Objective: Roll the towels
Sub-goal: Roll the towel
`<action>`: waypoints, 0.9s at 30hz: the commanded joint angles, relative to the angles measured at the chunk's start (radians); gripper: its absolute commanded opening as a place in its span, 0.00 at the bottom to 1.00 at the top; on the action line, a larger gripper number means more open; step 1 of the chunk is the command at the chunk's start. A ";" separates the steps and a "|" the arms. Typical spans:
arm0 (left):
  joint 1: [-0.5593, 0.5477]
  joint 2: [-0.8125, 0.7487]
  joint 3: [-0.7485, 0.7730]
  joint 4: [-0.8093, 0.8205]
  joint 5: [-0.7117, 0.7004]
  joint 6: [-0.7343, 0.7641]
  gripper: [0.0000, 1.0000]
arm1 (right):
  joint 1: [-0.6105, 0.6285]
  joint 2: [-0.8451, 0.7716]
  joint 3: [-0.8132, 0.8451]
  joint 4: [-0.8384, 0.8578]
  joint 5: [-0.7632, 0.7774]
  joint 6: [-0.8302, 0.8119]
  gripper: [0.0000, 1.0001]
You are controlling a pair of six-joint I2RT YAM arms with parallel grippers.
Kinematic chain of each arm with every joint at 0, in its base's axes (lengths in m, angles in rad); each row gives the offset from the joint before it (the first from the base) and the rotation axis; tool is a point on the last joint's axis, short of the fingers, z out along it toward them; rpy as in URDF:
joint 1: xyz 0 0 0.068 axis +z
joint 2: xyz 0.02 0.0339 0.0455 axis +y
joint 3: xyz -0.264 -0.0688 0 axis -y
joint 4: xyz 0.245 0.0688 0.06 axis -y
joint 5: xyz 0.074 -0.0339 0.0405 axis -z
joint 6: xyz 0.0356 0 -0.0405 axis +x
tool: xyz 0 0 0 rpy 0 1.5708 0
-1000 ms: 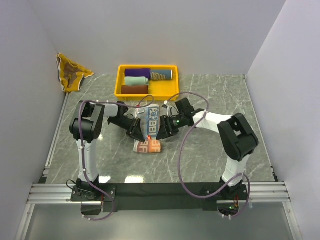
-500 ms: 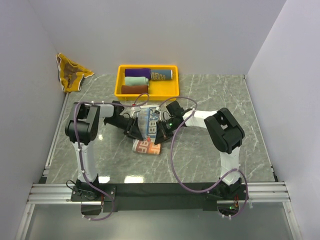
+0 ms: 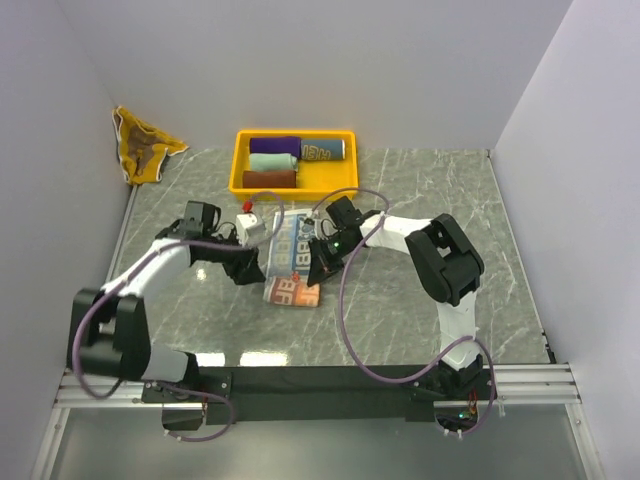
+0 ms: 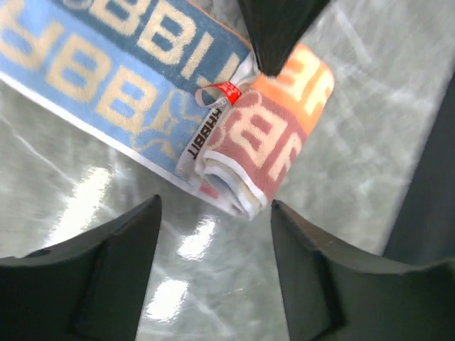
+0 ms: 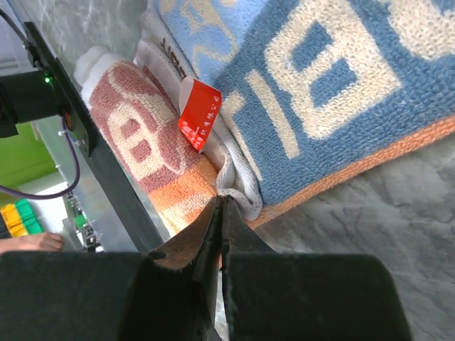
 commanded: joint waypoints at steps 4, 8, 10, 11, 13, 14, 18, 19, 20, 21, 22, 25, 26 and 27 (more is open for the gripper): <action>-0.154 -0.198 -0.143 0.152 -0.209 0.262 0.70 | 0.014 -0.045 0.072 -0.019 0.052 -0.021 0.05; -0.288 -0.284 -0.263 0.284 -0.333 0.308 0.69 | 0.025 -0.047 0.101 -0.027 0.052 -0.029 0.05; -0.326 -0.313 -0.291 0.344 -0.367 0.333 0.69 | 0.036 -0.030 0.126 -0.045 0.056 -0.041 0.04; -0.358 -0.317 -0.312 0.359 -0.395 0.337 0.69 | 0.039 -0.027 0.133 -0.048 0.053 -0.040 0.04; -0.383 -0.324 -0.323 0.390 -0.406 0.359 0.69 | 0.045 -0.022 0.137 -0.044 0.052 -0.041 0.04; -0.405 -0.323 -0.334 0.405 -0.413 0.359 0.69 | 0.056 -0.018 0.141 -0.044 0.056 -0.043 0.04; -0.445 -0.311 -0.352 0.437 -0.427 0.380 0.69 | 0.074 0.068 0.169 -0.070 0.098 -0.051 0.04; -0.458 -0.300 -0.354 0.439 -0.424 0.397 0.68 | 0.073 0.086 0.173 -0.074 0.113 -0.043 0.04; -0.466 -0.295 -0.357 0.431 -0.423 0.408 0.67 | 0.070 0.105 0.181 -0.086 0.121 -0.044 0.03; -0.477 -0.289 -0.361 0.434 -0.424 0.416 0.66 | 0.067 0.123 0.178 -0.085 0.130 -0.040 0.03; -0.489 -0.278 -0.363 0.434 -0.427 0.423 0.66 | 0.064 0.131 0.173 -0.082 0.135 -0.040 0.03; -0.506 -0.242 -0.364 0.424 -0.424 0.436 0.63 | 0.059 0.148 0.178 -0.087 0.139 -0.046 0.03; -0.509 -0.223 -0.363 0.410 -0.429 0.442 0.63 | 0.059 0.151 0.184 -0.088 0.138 -0.047 0.03; -0.515 -0.178 -0.364 0.411 -0.439 0.449 0.60 | 0.059 0.152 0.187 -0.088 0.135 -0.044 0.03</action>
